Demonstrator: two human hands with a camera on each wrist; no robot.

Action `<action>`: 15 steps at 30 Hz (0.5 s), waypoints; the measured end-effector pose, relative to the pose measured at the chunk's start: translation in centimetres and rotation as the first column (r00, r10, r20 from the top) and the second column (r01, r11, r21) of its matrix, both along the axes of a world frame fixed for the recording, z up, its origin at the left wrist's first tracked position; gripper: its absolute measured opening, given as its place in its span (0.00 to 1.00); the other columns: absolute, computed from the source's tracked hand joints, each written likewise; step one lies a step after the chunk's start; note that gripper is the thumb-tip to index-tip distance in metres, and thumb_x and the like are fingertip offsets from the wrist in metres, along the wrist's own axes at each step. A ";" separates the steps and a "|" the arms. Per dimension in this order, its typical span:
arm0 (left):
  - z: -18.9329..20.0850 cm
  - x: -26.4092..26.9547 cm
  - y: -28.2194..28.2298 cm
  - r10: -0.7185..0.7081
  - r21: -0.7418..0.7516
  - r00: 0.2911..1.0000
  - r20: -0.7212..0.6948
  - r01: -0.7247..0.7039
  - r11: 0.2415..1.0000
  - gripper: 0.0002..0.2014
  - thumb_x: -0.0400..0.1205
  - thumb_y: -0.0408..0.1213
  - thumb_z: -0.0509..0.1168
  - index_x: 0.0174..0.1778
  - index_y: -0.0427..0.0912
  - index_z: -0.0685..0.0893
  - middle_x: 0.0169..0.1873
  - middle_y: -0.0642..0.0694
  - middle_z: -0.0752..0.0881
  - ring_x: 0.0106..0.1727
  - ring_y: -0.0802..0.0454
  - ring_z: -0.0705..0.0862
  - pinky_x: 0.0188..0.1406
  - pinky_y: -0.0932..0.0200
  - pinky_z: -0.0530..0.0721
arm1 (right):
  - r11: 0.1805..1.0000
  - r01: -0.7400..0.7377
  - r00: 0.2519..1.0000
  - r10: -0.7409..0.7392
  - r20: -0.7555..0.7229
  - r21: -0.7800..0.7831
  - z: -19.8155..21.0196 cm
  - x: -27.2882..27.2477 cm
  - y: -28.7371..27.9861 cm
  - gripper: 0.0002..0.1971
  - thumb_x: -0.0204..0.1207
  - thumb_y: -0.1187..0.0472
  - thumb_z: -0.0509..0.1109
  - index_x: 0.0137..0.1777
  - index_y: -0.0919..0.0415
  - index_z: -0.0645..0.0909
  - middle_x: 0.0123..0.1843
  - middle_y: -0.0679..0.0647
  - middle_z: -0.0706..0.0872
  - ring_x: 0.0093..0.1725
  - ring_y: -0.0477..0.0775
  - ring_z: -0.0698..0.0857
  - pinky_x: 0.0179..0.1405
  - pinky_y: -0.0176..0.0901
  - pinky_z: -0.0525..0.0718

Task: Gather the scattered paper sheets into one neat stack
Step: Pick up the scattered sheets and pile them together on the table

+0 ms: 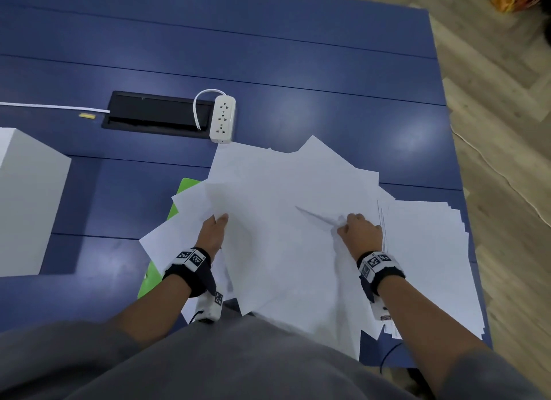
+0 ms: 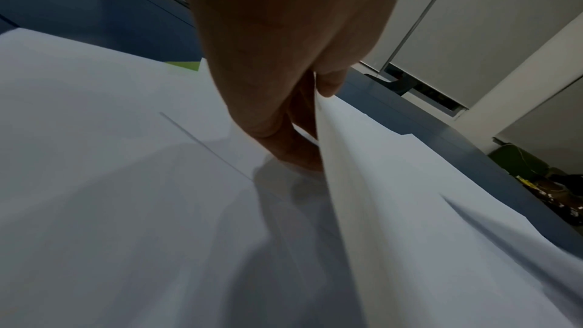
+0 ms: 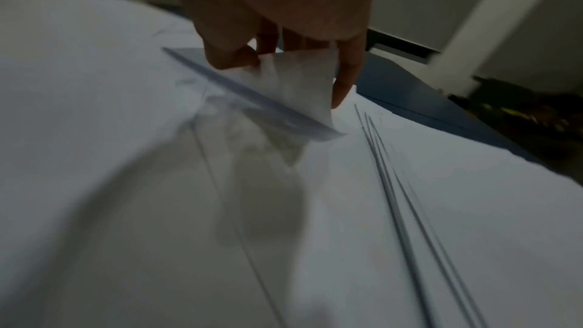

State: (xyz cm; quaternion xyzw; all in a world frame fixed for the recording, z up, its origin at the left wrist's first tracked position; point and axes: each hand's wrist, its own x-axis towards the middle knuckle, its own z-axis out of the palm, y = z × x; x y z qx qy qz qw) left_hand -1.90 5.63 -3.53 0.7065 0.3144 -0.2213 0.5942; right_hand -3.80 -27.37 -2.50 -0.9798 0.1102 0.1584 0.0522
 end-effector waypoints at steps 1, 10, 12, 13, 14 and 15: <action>0.1 0.0 -0.3 0.004 -0.008 1.000 0.010 -0.004 1.000 0.15 0.87 0.42 0.56 0.65 0.40 0.80 0.53 0.46 0.83 0.53 0.48 0.79 0.56 0.51 0.77 | 0.998 0.067 0.997 -0.067 0.022 0.005 0.8 0.7 -0.1 0.06 0.74 0.60 0.63 0.41 0.63 0.76 0.38 0.57 0.82 0.36 0.61 0.83 0.44 0.50 0.71; -1.0 0.3 -1.9 -0.184 0.067 0.983 0.023 0.182 0.981 0.17 0.77 0.49 0.63 0.40 0.36 0.83 0.35 0.42 0.84 0.39 0.44 0.80 0.42 0.46 0.82 | 0.946 0.259 0.812 -0.323 0.486 0.195 8.2 6.1 -0.7 0.05 0.71 0.63 0.64 0.42 0.66 0.78 0.27 0.62 0.78 0.29 0.67 0.75 0.40 0.51 0.72; -0.9 0.1 -2.4 -0.229 0.091 0.973 0.027 0.226 0.970 0.15 0.82 0.43 0.63 0.42 0.33 0.84 0.37 0.41 0.84 0.41 0.43 0.81 0.46 0.42 0.83 | 0.949 0.194 0.780 -0.303 0.547 0.249 9.4 6.2 -0.4 0.05 0.73 0.63 0.64 0.43 0.66 0.78 0.28 0.64 0.79 0.30 0.69 0.77 0.36 0.50 0.72; -0.8 0.2 -2.6 -0.238 0.091 0.971 0.028 0.235 0.968 0.14 0.83 0.42 0.62 0.46 0.33 0.85 0.40 0.39 0.85 0.43 0.42 0.83 0.51 0.41 0.83 | 0.954 0.129 0.776 -0.267 0.571 0.270 9.8 6.0 0.0 0.05 0.73 0.64 0.65 0.44 0.65 0.79 0.29 0.64 0.80 0.30 0.69 0.77 0.35 0.50 0.73; -0.3 0.2 -3.0 -0.242 0.086 0.970 0.032 0.239 0.967 0.14 0.84 0.41 0.61 0.50 0.33 0.85 0.43 0.38 0.85 0.47 0.40 0.84 0.54 0.41 0.83 | 0.958 0.050 0.778 -0.214 0.591 0.282 10.1 5.7 0.7 0.05 0.73 0.65 0.66 0.45 0.65 0.81 0.28 0.63 0.80 0.30 0.68 0.77 0.35 0.49 0.73; 0.1 0.2 -3.4 -0.235 0.064 0.971 0.038 0.233 0.970 0.14 0.85 0.40 0.60 0.54 0.33 0.84 0.46 0.38 0.85 0.51 0.38 0.85 0.56 0.42 0.82 | 0.957 -0.036 0.785 -0.151 0.600 0.288 10.2 5.2 1.5 0.05 0.73 0.66 0.68 0.46 0.64 0.83 0.28 0.60 0.80 0.29 0.66 0.78 0.35 0.48 0.74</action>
